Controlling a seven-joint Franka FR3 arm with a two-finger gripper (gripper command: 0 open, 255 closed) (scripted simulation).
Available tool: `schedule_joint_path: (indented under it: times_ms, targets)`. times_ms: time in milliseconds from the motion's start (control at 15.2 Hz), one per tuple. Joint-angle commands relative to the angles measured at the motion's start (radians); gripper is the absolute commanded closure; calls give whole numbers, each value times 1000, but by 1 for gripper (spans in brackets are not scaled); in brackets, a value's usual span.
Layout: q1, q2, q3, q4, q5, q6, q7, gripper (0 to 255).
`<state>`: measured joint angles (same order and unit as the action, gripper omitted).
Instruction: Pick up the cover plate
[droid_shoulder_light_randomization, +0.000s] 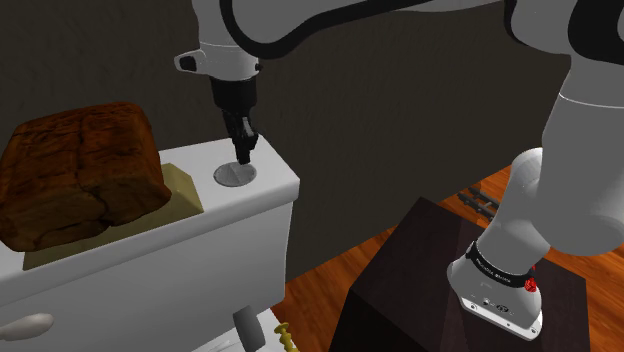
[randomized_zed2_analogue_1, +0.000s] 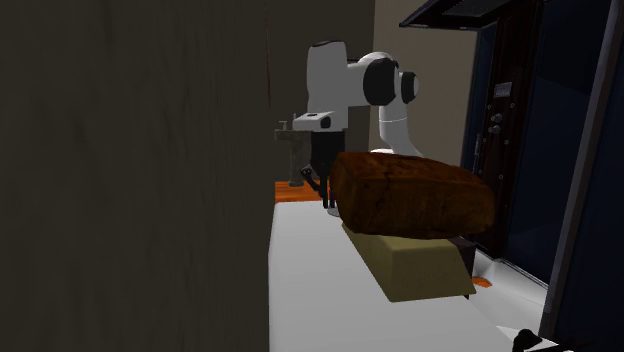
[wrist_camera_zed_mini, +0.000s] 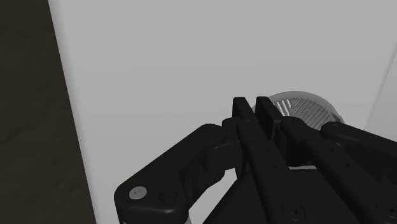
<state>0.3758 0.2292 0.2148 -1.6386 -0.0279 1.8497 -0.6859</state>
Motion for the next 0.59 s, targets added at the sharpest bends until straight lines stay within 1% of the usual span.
schedule_joint_path:
  times_ms: [0, 66, 528]
  targets:
    - [0, 2, 0, -4, 0, -1, 0, 255]
    - [3, 7, 2, -2, -1, 1, 4, 255]
    - [5, 1, 3, 85, 0, -91, 4, 255]
